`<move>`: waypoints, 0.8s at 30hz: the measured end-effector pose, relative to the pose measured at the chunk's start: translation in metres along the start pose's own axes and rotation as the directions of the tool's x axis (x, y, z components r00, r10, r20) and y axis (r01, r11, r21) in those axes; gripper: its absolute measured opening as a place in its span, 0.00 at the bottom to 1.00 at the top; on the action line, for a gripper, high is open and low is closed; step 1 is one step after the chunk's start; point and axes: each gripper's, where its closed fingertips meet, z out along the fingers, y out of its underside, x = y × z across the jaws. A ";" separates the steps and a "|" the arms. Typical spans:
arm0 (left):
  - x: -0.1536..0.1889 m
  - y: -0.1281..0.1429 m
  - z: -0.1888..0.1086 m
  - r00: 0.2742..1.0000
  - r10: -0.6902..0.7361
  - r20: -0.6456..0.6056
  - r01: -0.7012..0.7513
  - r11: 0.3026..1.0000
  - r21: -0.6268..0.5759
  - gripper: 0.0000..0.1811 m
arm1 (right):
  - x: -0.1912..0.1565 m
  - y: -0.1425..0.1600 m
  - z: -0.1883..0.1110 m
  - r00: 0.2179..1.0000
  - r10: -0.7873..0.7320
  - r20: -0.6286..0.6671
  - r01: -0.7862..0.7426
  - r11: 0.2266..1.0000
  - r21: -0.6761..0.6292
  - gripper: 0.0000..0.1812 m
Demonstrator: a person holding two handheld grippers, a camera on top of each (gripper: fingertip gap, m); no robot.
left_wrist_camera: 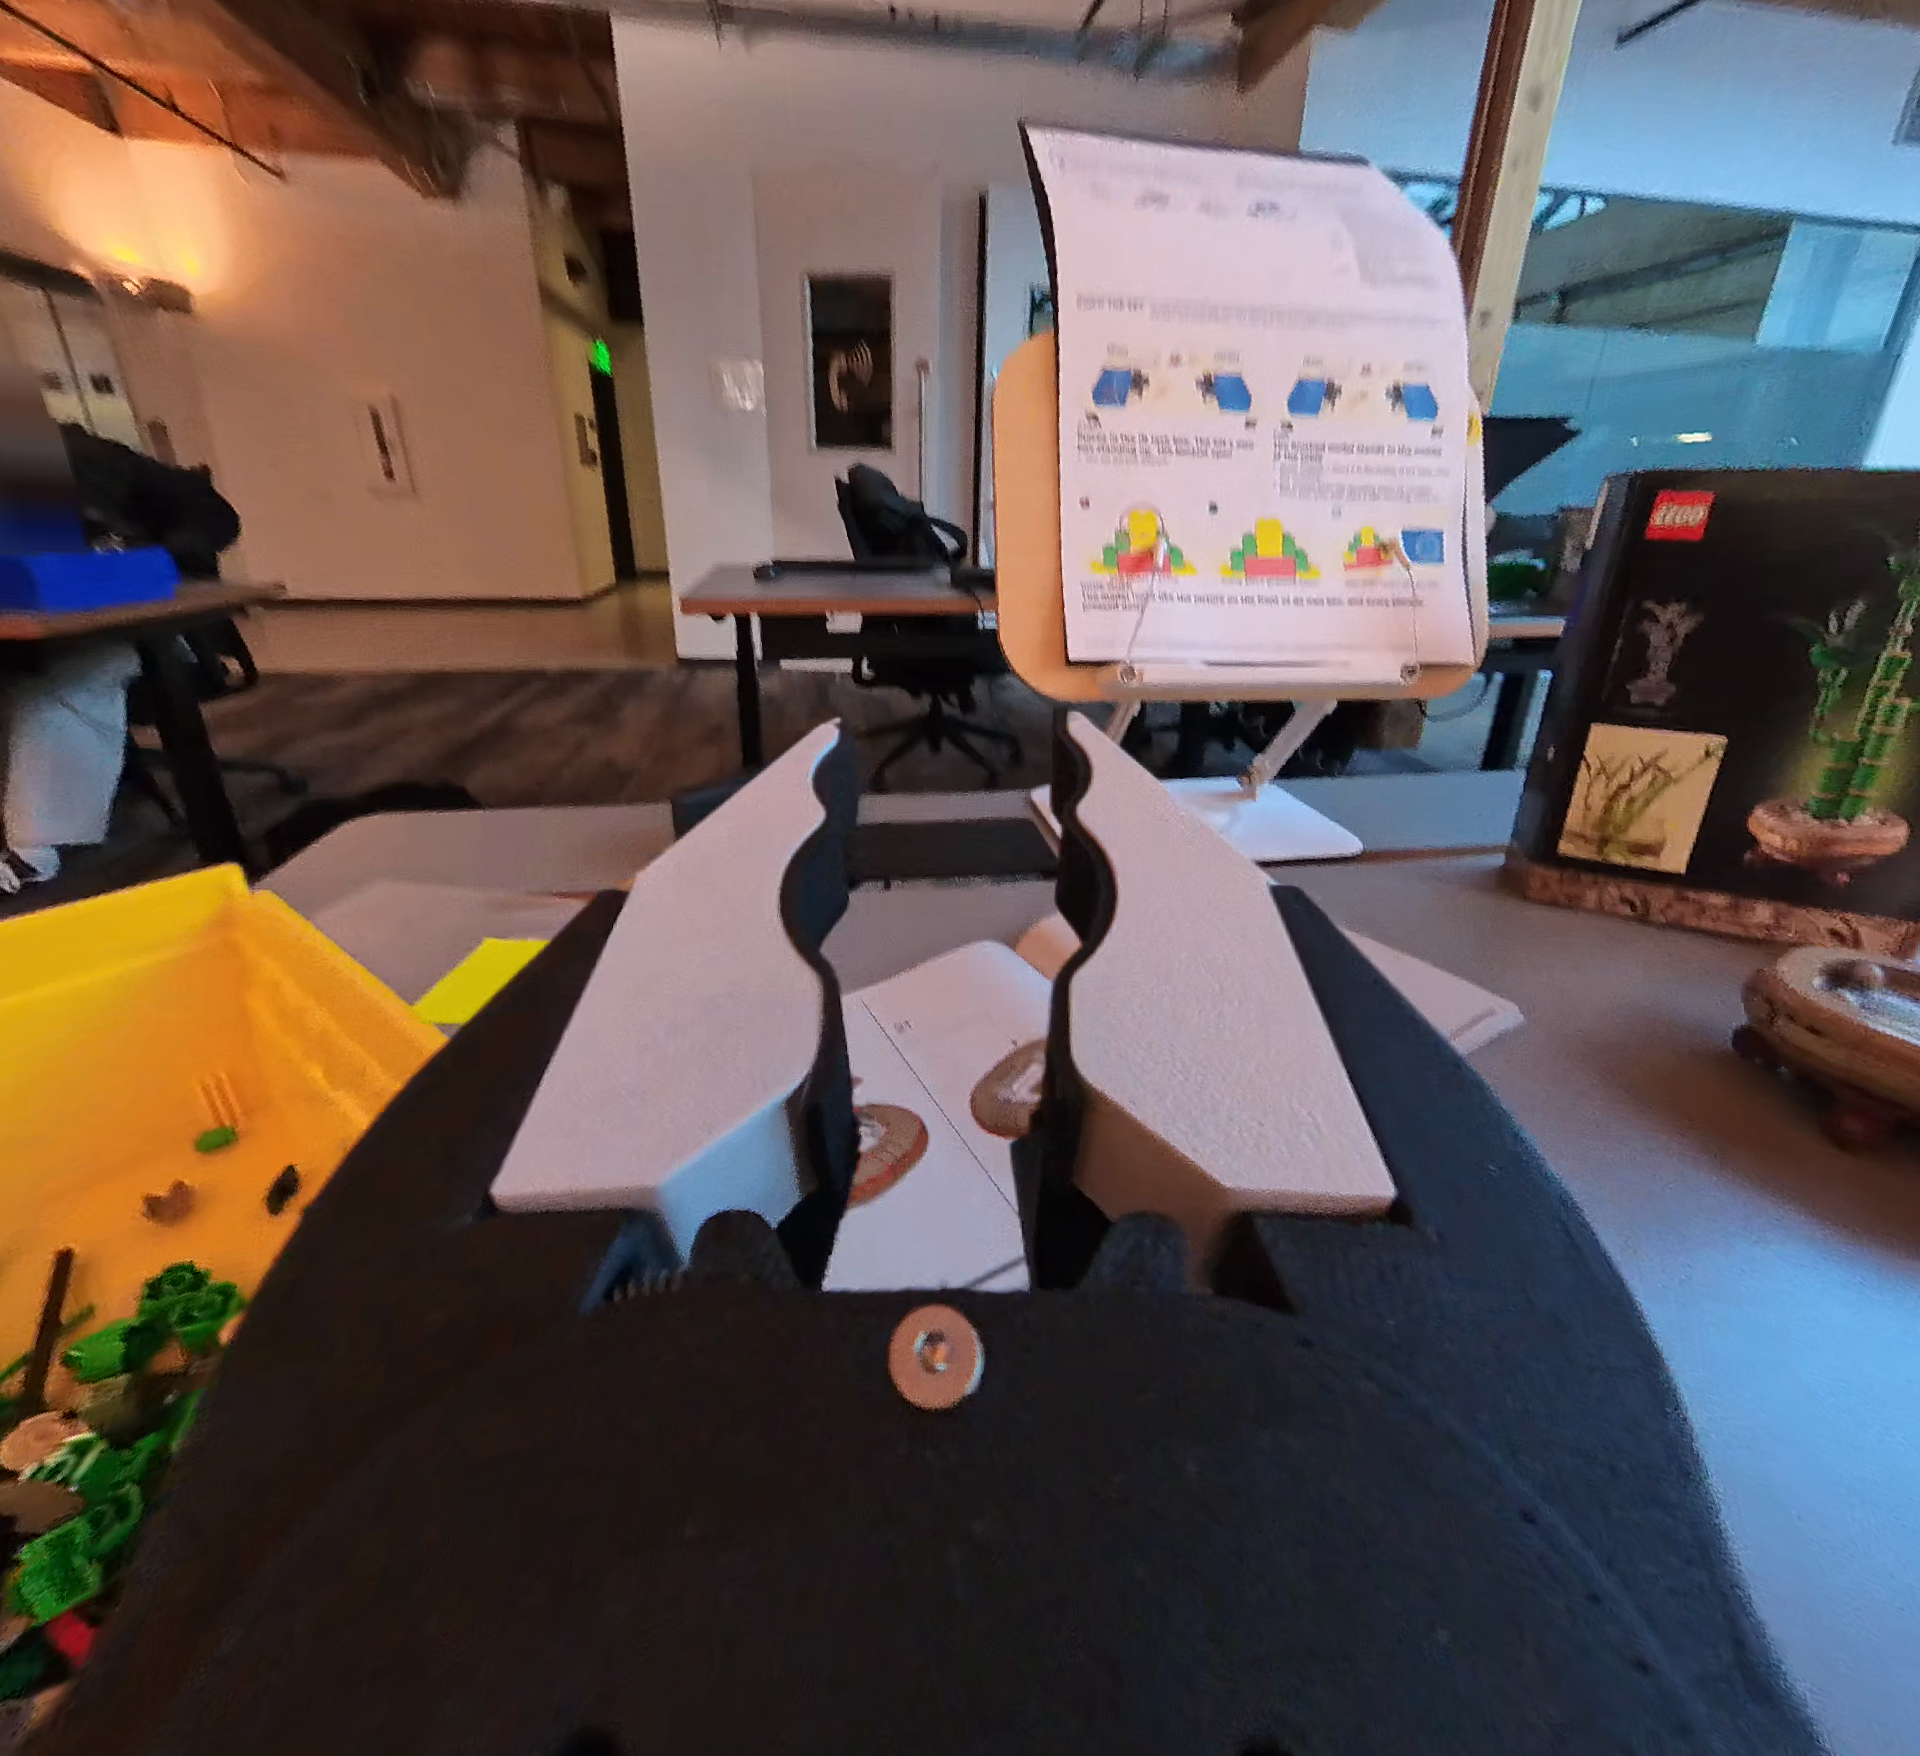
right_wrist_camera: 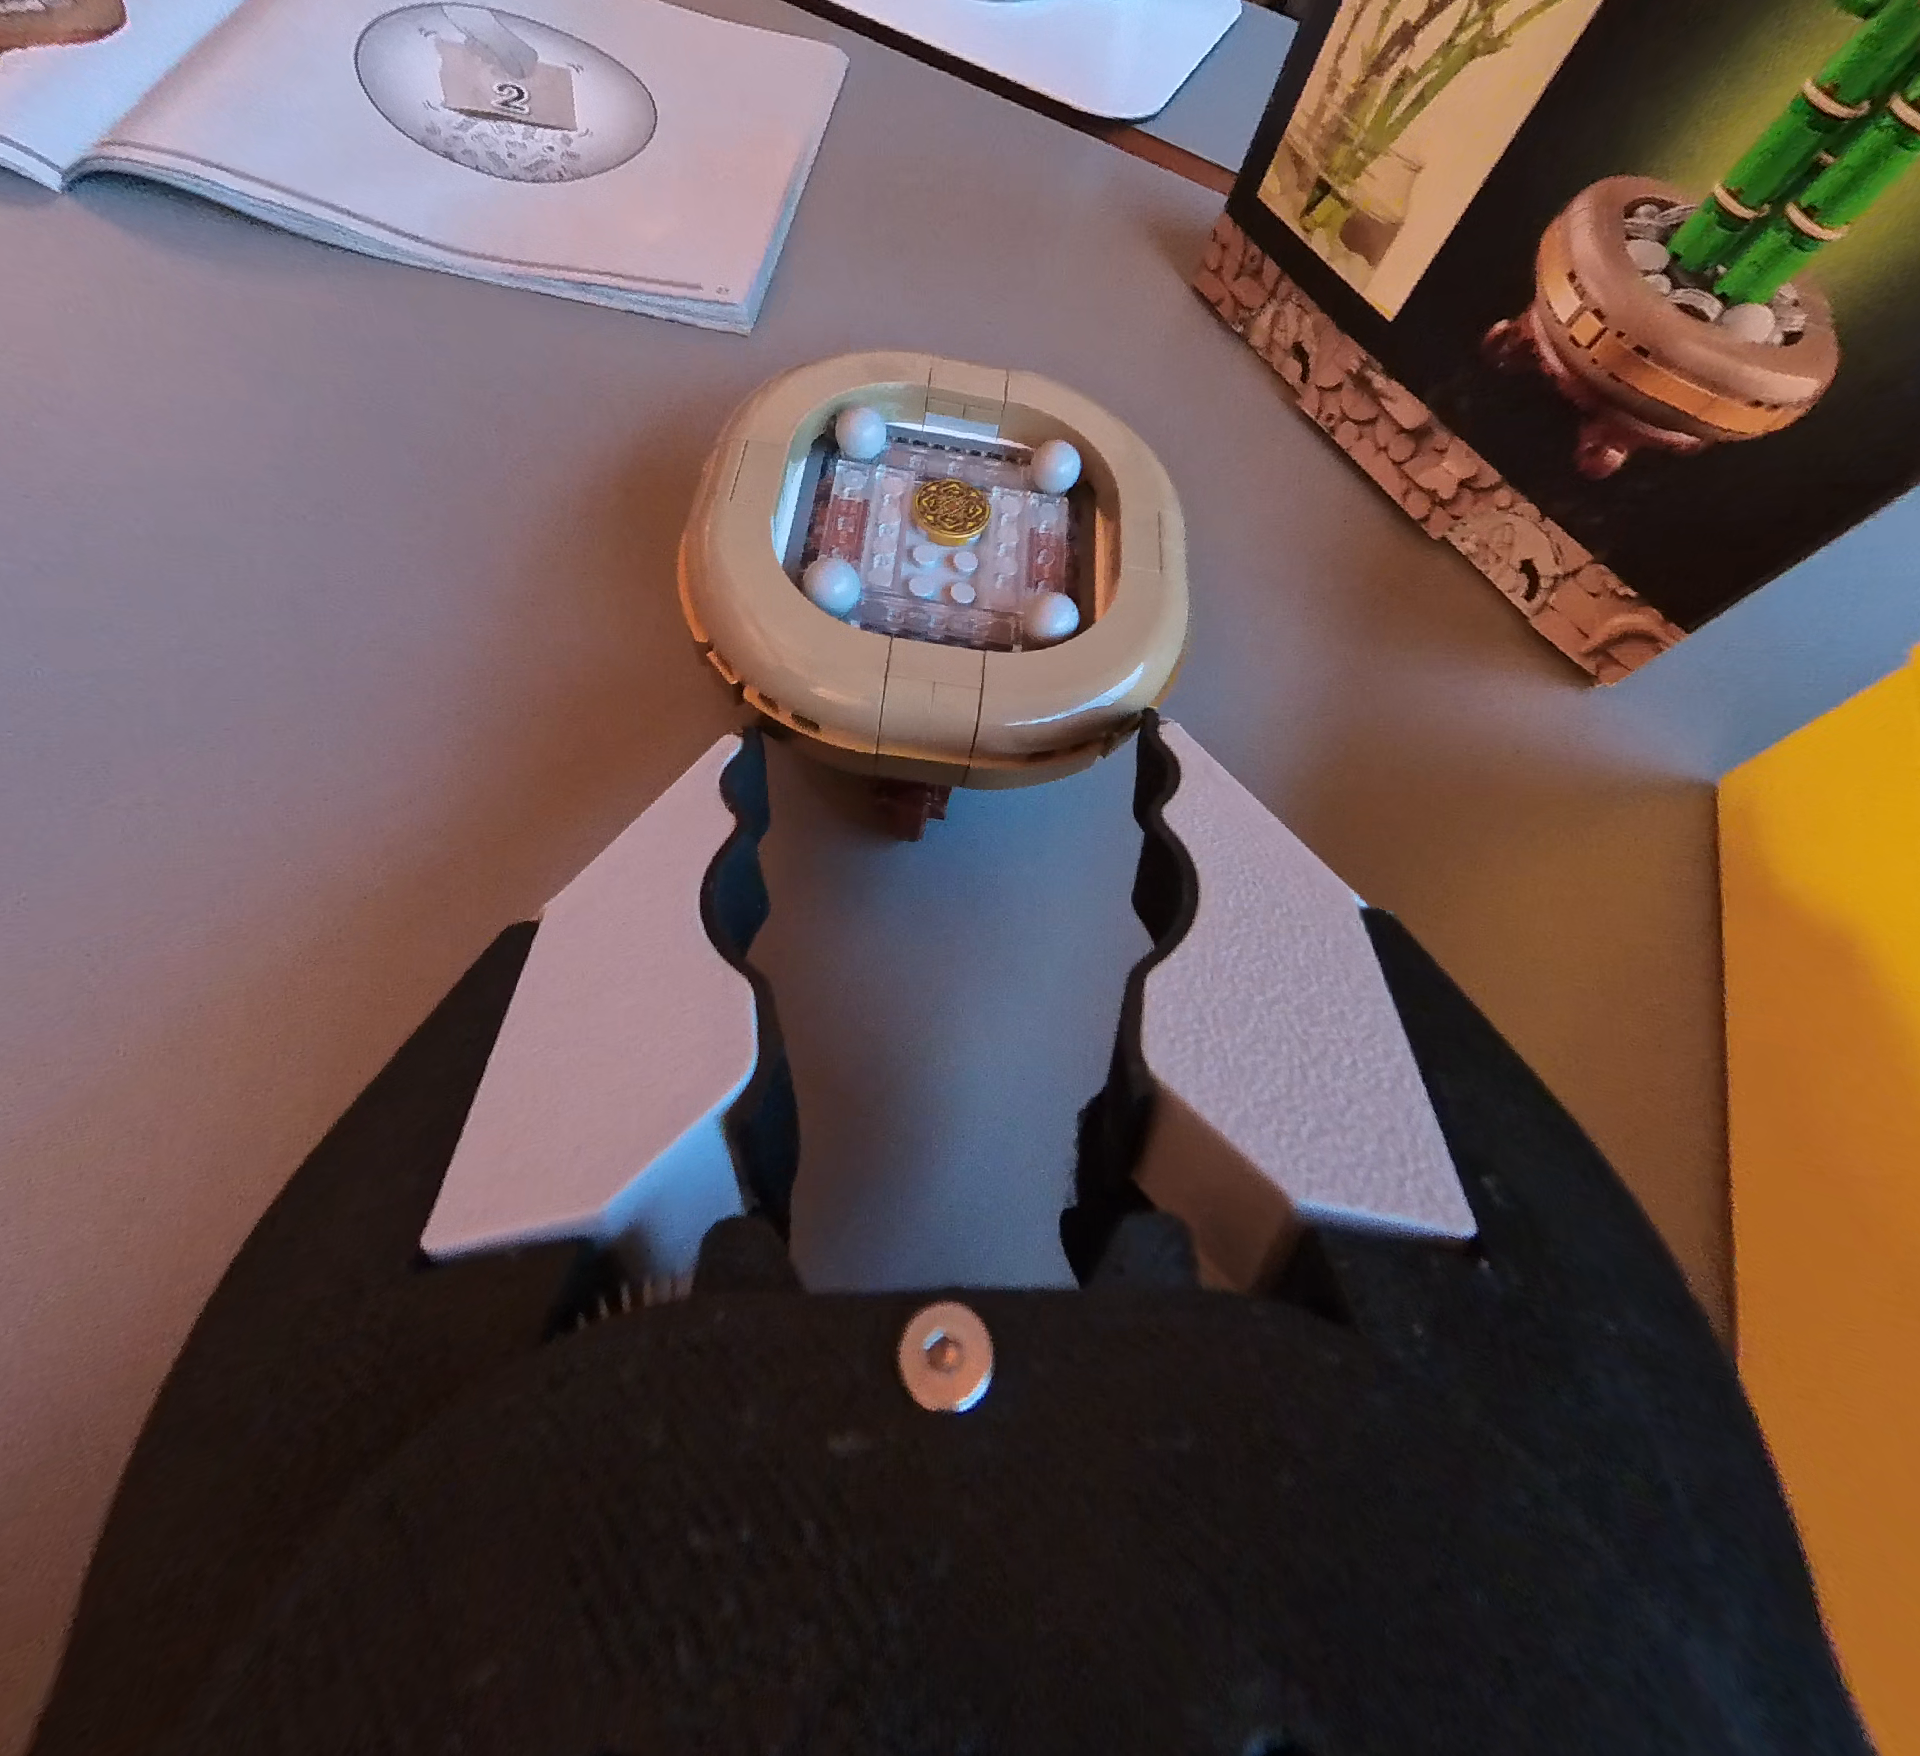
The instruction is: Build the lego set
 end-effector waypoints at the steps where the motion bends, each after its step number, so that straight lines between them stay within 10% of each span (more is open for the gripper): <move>1: -0.004 -0.004 -0.002 1.000 -0.003 0.012 0.003 1.000 0.018 0.19 | -0.001 -0.002 0.004 1.000 -0.002 0.001 0.002 1.000 -0.001 0.38; 14: -0.014 0.004 -0.001 0.998 -0.056 0.022 0.056 0.998 -0.017 0.19 | -0.011 -0.032 0.055 0.999 -0.017 -0.042 0.015 0.999 -0.049 0.39; 19: -0.001 0.004 -0.001 0.995 -0.091 -0.035 0.090 0.996 -0.029 0.19 | -0.016 -0.031 -0.066 0.994 -0.034 -0.103 0.034 0.999 -0.003 0.33; 24: 0.014 0.014 0.003 0.990 -0.112 -0.086 0.105 0.991 -0.085 0.19 | 0.130 -0.012 -0.233 0.861 0.106 -0.497 -0.045 0.990 0.132 0.35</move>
